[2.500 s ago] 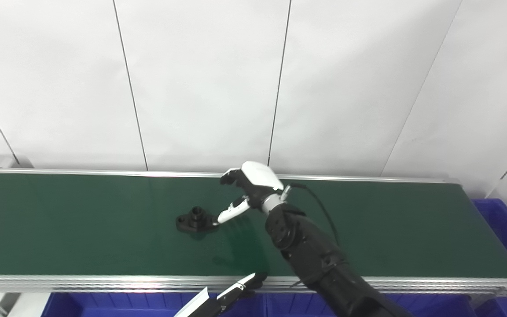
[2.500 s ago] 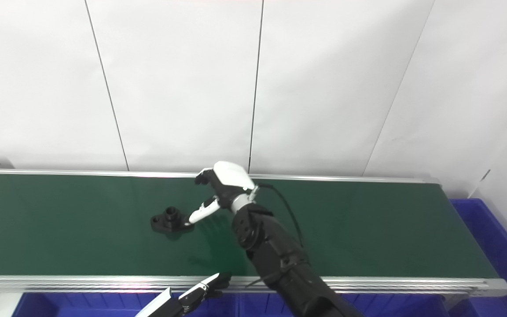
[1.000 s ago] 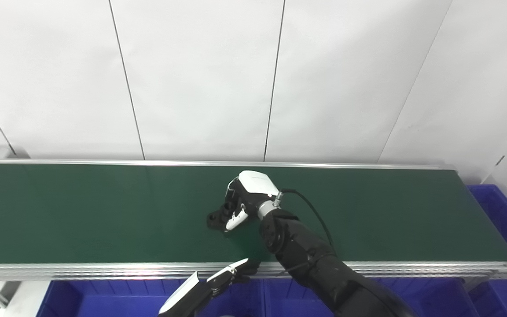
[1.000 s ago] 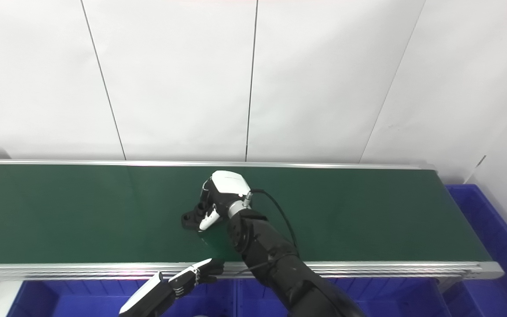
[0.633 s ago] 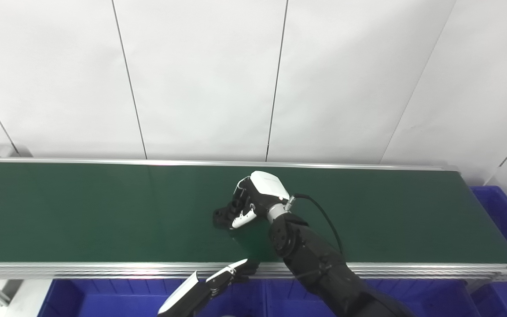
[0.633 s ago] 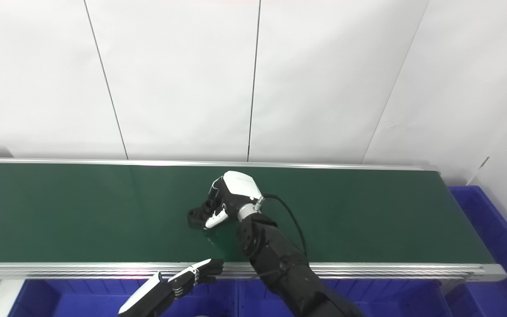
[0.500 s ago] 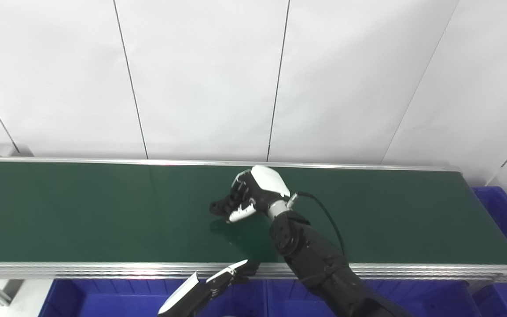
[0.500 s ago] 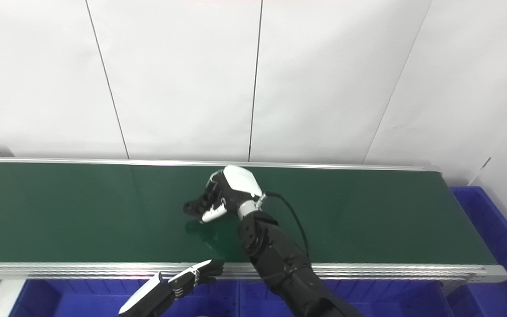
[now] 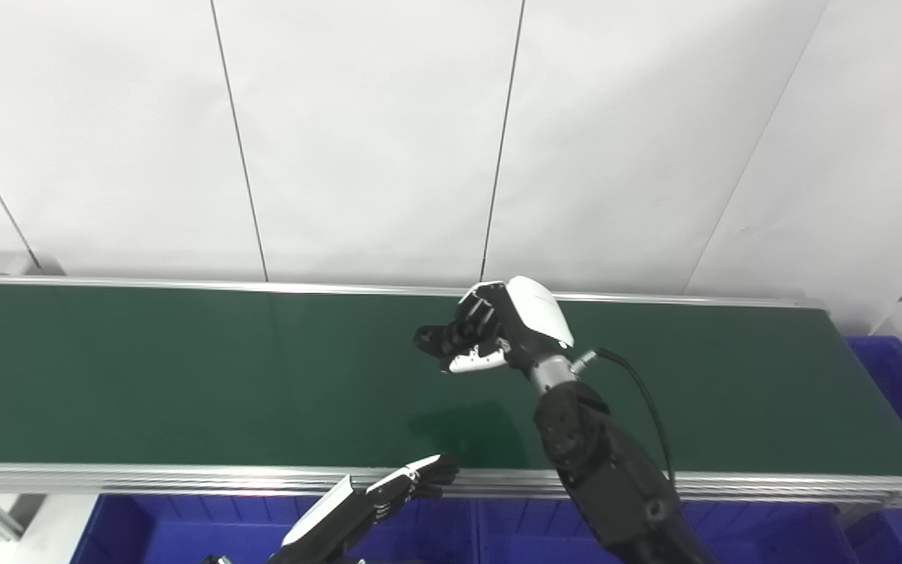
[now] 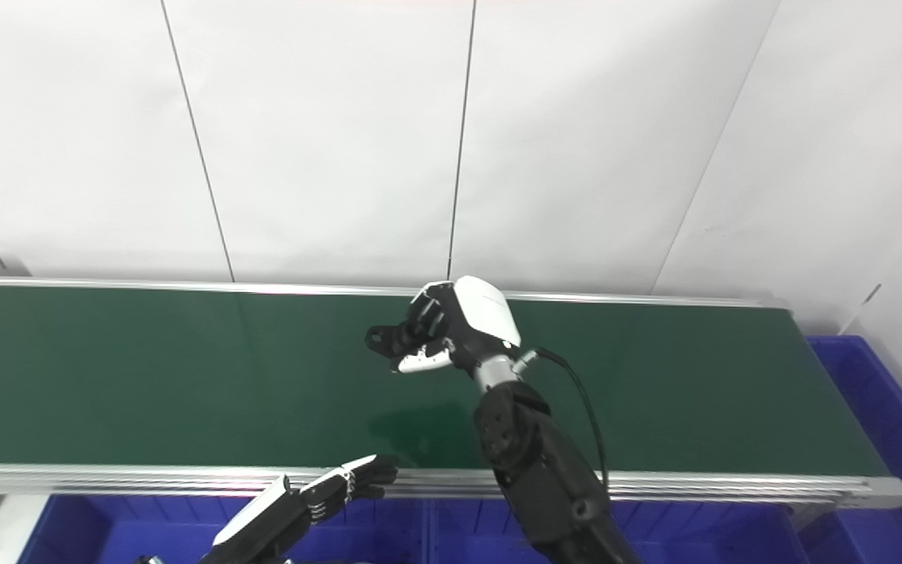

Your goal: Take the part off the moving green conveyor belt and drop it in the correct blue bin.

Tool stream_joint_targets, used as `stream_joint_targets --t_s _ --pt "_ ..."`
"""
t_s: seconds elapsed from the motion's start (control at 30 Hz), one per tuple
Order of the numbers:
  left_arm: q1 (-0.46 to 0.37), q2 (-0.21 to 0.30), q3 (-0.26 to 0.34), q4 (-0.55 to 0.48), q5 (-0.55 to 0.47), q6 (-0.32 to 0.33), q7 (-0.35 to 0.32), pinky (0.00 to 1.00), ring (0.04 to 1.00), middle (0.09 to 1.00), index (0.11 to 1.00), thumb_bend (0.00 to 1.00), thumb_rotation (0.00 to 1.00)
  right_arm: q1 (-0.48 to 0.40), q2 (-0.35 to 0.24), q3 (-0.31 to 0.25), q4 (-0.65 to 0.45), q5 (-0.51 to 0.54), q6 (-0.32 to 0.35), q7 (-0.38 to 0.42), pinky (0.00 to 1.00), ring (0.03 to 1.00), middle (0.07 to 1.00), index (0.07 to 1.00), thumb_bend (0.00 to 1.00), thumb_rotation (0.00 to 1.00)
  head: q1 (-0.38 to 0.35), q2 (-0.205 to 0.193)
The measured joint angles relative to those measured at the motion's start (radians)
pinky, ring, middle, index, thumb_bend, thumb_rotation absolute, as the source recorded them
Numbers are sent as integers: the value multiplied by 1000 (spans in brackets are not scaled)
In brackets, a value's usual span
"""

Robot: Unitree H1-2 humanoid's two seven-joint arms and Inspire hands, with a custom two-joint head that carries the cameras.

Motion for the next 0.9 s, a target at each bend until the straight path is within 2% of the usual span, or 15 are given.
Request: stream_joint_targets --t_s 0.03,0.23,0.27,0.33,0.47,0.57,0.6,0.63,0.7,0.73,0.83,0.87,0.9 --pt "-2 0 1 2 0 0 -1 875 914 930 913 379 634 14 -6 0 -35 -3 0 2 436 479 489 487 529 0 -6 0" --pt "-13 1 4 12 -16 -2 -20 878 915 929 914 378 622 95 -27 -11 -184 -16 4 26 483 494 489 488 529 0 -26 3" --pt "-15 1 5 14 -19 -2 -22 879 916 930 914 382 625 108 -27 -13 -201 -17 5 34 414 443 448 502 527 0 -31 5" --pt "-20 0 4 15 -21 -2 -25 875 915 932 914 380 626 147 -32 -20 -261 -17 12 53 364 413 427 510 527 0 -31 6" --pt "-22 -2 6 15 -24 -2 -28 873 918 935 916 365 611 254 -53 -28 -426 -21 35 101 349 404 430 513 527 0 -31 12" --pt "-24 -2 8 15 -36 -1 -34 875 920 937 918 363 611 321 -71 -39 -487 -20 43 129 379 428 442 509 528 0 -37 29" --pt "-26 -2 8 14 -41 -1 -36 875 921 937 918 362 611 345 -75 -48 -515 -17 56 141 386 434 445 508 528 0 -50 84" --pt "-29 -2 9 13 -44 0 -36 865 915 938 919 364 645 367 -78 -59 -540 -14 63 151 387 442 446 508 528 0 -84 169" --pt "-40 1 15 8 -44 6 -37 860 911 937 918 370 666 409 -79 -74 -611 -5 101 184 393 450 448 508 528 0 -84 170" --pt "-49 3 19 8 -45 13 -38 861 910 934 916 378 669 423 -78 -81 -632 0 109 193 395 452 455 505 528 0 -122 198" --pt "-86 10 32 7 -70 30 -48 869 915 931 913 385 642 440 -66 -108 -669 2 114 199 400 453 462 499 530 0 -129 218" --pt "-95 12 37 3 -81 36 -51 870 916 930 910 386 631 447 -61 -116 -679 1 119 199 419 466 466 498 530 0 -129 218" --pt "-99 13 40 -3 -94 44 -56 878 919 930 910 390 631 463 -56 -122 -698 0 129 201 478 497 474 495 529 0 -132 232"
